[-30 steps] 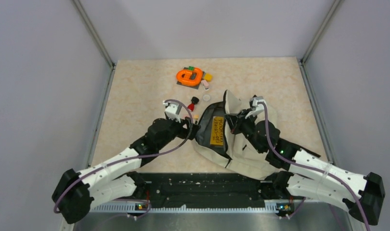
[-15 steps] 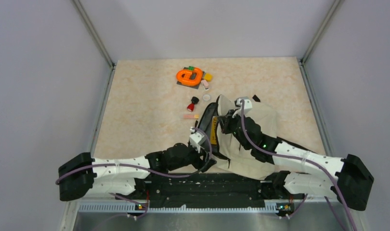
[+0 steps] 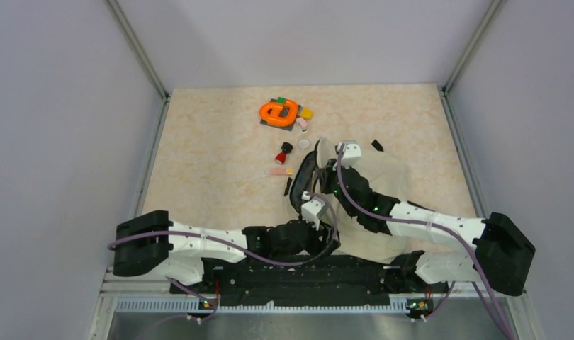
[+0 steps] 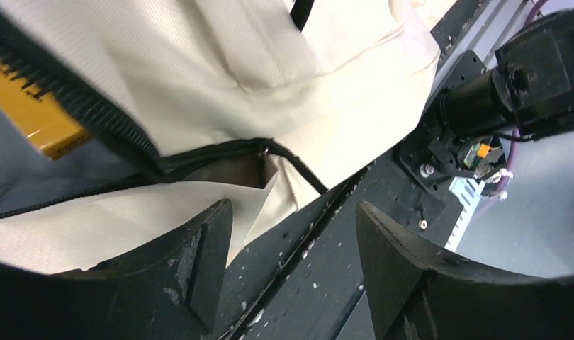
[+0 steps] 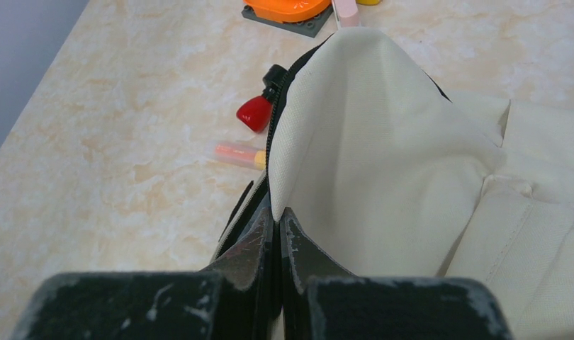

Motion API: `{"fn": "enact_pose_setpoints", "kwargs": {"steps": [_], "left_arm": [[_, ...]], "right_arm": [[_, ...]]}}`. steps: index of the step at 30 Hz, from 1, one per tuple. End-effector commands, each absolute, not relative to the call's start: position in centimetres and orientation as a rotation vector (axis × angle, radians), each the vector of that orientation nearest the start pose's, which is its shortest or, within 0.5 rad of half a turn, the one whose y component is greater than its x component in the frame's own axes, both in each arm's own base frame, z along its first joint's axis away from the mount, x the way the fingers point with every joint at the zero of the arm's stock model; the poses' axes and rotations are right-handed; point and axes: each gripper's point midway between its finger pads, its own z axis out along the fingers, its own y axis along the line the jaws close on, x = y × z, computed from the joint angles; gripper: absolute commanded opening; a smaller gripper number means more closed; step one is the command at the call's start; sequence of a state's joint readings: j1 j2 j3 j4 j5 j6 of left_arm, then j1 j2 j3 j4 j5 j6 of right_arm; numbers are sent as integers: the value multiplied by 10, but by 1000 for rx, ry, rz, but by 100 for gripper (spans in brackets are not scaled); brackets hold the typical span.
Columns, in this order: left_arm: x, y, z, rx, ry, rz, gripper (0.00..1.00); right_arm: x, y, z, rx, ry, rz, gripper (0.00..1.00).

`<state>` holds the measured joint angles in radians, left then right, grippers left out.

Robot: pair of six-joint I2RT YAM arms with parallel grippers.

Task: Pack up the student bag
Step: Zip the student bag at the center of the board.

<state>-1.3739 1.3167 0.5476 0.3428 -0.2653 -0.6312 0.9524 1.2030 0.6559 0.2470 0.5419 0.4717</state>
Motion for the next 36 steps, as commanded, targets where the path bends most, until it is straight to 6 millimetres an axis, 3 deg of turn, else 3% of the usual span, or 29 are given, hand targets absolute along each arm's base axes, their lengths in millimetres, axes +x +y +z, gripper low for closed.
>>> {"fn": "enact_pose_setpoints", "kwargs": {"steps": [1, 4, 9, 17, 22, 29, 36], "left_arm": [[102, -404, 130, 529, 2049, -1033, 67], [102, -410, 126, 523, 2089, -976, 60], [90, -417, 134, 541, 2088, -903, 59], [80, -410, 121, 482, 2165, -671, 53], [87, -400, 107, 374, 2230, -546, 52], [95, -397, 107, 322, 2214, -492, 52], [107, -398, 110, 287, 2182, -446, 42]], "right_arm": [[294, 264, 216, 5, 1751, 501, 0], [294, 263, 217, 1, 1746, 495, 0], [294, 262, 216, -12, 1741, 478, 0], [293, 258, 213, -13, 1730, 473, 0], [291, 257, 212, -11, 1724, 489, 0], [289, 262, 215, -21, 1719, 521, 0], [287, 264, 214, -26, 1722, 548, 0]]}}
